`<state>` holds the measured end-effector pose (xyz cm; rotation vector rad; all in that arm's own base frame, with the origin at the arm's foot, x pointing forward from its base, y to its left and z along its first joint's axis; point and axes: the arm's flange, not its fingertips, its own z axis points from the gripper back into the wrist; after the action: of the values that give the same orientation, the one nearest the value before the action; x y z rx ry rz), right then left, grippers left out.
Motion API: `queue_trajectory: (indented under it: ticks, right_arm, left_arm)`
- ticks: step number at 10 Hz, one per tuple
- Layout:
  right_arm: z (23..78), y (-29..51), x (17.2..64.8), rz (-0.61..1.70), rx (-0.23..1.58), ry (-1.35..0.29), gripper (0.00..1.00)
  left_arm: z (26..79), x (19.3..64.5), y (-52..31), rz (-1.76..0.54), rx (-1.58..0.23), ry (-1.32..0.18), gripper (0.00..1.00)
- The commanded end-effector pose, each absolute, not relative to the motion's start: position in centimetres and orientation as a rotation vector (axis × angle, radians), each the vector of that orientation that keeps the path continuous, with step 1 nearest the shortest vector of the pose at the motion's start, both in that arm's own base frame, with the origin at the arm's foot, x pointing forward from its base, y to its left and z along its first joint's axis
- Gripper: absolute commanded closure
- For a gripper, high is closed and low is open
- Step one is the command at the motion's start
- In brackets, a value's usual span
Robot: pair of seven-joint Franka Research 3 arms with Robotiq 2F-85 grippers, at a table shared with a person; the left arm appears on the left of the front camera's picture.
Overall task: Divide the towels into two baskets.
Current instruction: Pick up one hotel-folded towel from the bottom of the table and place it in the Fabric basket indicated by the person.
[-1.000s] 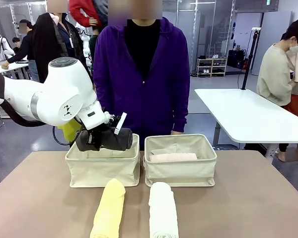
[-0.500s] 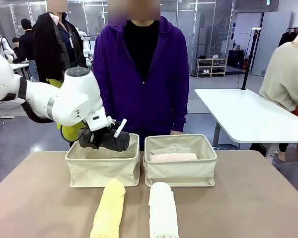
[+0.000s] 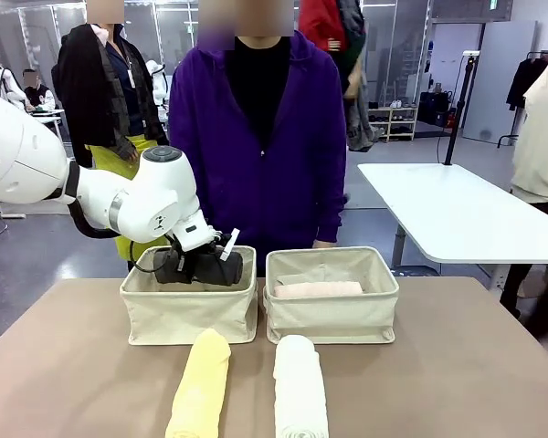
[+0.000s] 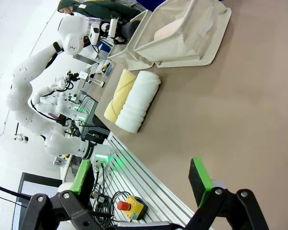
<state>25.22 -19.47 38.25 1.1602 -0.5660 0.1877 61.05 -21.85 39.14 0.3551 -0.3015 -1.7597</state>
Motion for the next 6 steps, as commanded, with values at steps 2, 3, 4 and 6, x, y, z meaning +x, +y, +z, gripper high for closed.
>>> queue_trajectory:
  ticks: [2,3,4,6]
  right_arm:
    - [38.55,-19.46,24.92,0.19,1.167,-0.568,0.0]
    - [38.55,-19.46,24.92,0.19,1.167,-0.568,0.0]
    - [38.55,-19.46,24.92,0.19,1.167,-0.568,0.0]
    - [38.55,-19.46,24.92,0.19,1.167,-0.568,0.0]
  left_arm:
    - [39.35,61.68,-21.92,-1.711,0.383,-0.29,0.23]
    - [39.38,61.5,-21.88,-1.703,0.377,-0.289,0.04]
    - [39.46,61.36,-21.91,-1.698,0.373,-0.289,0.0]
    - [39.87,61.1,-21.83,-1.68,0.352,-0.29,0.0]
